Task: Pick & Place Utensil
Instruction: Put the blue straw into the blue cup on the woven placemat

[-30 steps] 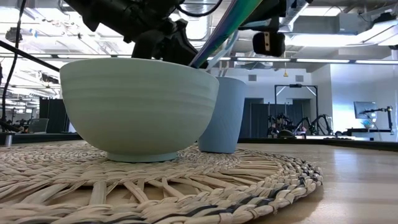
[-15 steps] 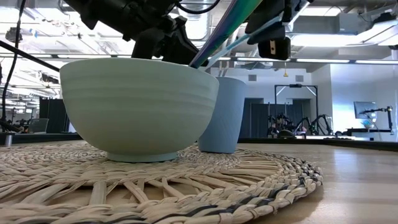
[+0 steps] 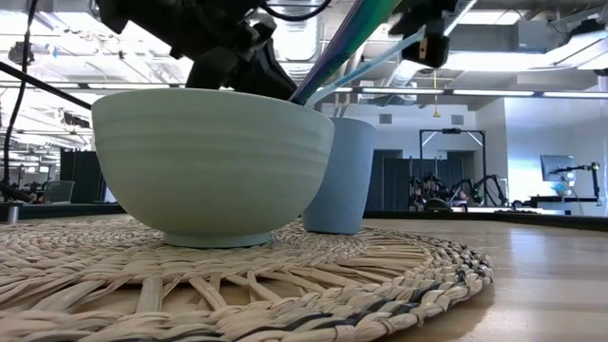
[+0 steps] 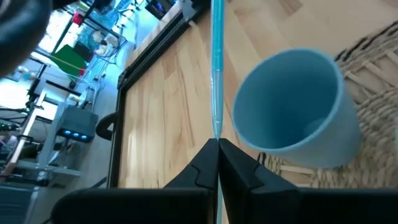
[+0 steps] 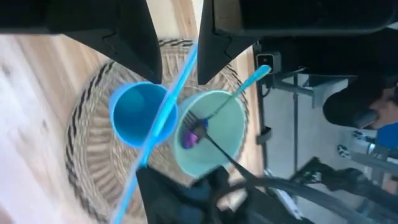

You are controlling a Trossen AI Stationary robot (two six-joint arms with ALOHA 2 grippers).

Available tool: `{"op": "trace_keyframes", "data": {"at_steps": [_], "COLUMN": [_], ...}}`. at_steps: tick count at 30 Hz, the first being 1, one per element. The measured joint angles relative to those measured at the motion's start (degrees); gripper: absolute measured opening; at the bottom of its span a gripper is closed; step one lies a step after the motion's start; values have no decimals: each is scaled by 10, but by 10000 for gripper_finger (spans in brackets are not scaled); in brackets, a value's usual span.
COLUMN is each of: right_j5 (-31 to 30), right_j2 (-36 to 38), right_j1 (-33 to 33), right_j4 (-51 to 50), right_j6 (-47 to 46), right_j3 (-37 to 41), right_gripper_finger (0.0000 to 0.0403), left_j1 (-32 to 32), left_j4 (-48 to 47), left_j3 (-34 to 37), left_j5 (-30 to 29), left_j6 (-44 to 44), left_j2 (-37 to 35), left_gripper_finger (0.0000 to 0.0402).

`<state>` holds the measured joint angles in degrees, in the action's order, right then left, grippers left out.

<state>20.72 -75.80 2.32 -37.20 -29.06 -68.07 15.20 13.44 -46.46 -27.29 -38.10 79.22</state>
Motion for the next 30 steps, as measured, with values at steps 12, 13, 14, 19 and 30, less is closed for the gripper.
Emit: {"op": "trace_keyframes", "data": {"at_steps": [12, 13, 14, 19, 30], "right_j5": [-142, -164, -184, -232, -238], "right_j2": [136, 142, 148, 149, 69], "right_j1": [-42, -48, -55, -81, -102], "right_j4": [-59, -60, -62, -65, -62], "right_j6": [117, 117, 117, 117, 114], "right_j3": [0, 0, 0, 0, 0], "right_gripper_finger": [96, 96, 96, 96, 96], "left_j1": [73, 73, 72, 66, -9], "left_j4": [191, 219, 240, 338, 427], "left_j3": [-1, -1, -1, -1, 0], "left_j5": [-12, 10, 32, 190, 222], "left_j6": [39, 47, 61, 156, 239], "left_j2": [-22, -24, -26, -27, 68], "left_gripper_finger": [8, 8, 8, 8, 8]}}
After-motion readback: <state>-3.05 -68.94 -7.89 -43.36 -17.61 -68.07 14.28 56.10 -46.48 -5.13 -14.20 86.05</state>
